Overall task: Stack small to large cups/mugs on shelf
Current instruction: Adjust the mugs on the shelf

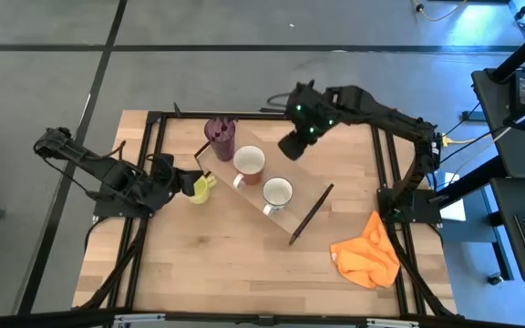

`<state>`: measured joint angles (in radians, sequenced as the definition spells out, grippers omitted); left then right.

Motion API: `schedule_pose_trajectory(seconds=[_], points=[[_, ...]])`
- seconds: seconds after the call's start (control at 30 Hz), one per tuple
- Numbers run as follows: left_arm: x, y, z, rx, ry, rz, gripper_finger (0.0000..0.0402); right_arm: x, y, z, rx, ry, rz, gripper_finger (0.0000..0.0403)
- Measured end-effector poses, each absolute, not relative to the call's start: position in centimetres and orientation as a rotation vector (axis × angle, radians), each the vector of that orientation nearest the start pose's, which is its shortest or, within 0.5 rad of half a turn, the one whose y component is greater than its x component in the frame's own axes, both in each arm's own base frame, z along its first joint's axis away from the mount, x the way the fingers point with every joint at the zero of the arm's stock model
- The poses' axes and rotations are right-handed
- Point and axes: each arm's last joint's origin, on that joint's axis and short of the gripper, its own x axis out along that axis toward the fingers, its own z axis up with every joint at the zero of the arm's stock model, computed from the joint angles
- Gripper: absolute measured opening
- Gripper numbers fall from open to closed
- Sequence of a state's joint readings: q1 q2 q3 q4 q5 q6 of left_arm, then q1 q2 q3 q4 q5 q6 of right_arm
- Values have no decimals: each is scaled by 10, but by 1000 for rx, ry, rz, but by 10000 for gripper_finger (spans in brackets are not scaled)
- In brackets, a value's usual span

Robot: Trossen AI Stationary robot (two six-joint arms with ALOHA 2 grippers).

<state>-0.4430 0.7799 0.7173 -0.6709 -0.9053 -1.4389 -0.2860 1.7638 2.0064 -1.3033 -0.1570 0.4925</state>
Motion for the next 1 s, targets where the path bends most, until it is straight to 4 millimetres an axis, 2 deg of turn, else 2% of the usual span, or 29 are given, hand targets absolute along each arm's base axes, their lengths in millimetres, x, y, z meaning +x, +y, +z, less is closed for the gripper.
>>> schedule_pose_trajectory(seconds=[0.13,0.27,0.5,0.7,1.0], points=[[147,-39,274,-954,111,656,39,325,-110,395,724,983,-349,6],[159,-38,274,-950,78,593,39,325,-113,389,732,1028,-321,6],[175,-29,261,-953,125,613,39,340,-105,380,701,1041,-257,6],[191,-22,263,-931,103,559,39,354,-100,367,703,1083,-192,6],[200,-13,257,-942,135,564,39,365,-93,366,695,1036,-144,6]])
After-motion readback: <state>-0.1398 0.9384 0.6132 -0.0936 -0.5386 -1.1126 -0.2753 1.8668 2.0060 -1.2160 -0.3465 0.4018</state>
